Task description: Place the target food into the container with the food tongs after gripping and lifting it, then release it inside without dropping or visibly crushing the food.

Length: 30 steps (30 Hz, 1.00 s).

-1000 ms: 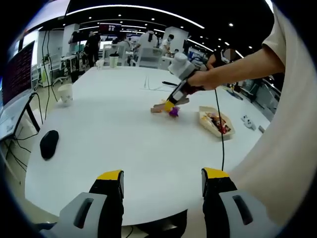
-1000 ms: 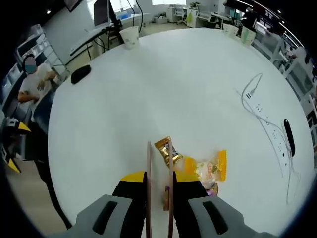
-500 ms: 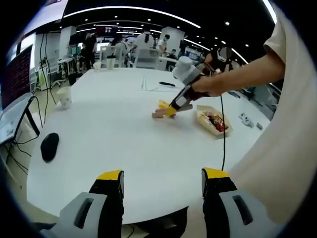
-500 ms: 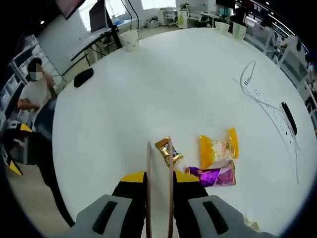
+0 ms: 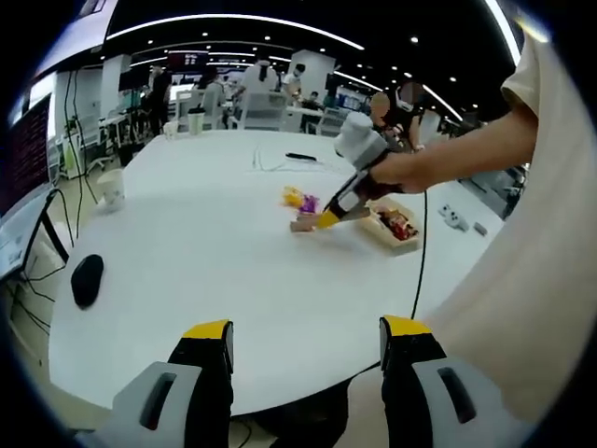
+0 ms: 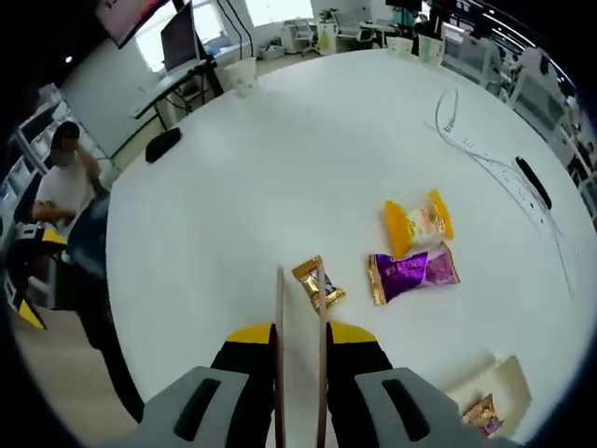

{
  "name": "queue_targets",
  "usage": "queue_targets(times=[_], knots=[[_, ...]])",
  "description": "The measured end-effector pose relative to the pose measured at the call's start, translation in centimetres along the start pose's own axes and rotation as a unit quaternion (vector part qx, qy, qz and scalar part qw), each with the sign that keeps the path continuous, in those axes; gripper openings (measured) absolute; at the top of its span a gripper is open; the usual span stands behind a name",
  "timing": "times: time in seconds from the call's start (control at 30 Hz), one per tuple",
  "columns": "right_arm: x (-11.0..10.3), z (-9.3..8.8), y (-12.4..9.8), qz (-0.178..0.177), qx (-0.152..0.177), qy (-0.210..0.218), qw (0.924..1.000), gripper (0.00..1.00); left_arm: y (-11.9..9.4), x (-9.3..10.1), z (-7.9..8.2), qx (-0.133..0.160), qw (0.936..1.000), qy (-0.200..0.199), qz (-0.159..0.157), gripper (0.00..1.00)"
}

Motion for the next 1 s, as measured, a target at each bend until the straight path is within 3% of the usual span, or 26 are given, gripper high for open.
queue_targets(times=[0.43, 0.67, 1.0], knots=[[-1.2, -1.4, -0.6, 0.0, 0.007, 0.015, 0.9999, 0.19, 0.0, 0.4, 0.2, 0.0, 0.9999, 0.012, -0.009, 0.63], [-0.7, -1.6, -1.3, -0.001, 0.01, 0.007, 0.9999, 0.19, 0.1, 0.4, 0.3, 0.001, 0.9998, 0.015, -0.011, 0.63], [0.2, -1.2, -2.0, -0.003, -0.014, -0.108, 0.9941, 0.2, 0.6, 0.8, 0.6, 0.002, 0.9997, 0.018, -0.016, 0.63]])
Point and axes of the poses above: the point that each gripper's makers call its tool centre point, and the gripper's own axes: y roughly forward along the fingers, x roughly to its right, z roughly out of its top, the point moved 7 cm from there along -y, roughly backward along the fingers, and after that the axes turned 1 degree about y, right-handed, at the moved point
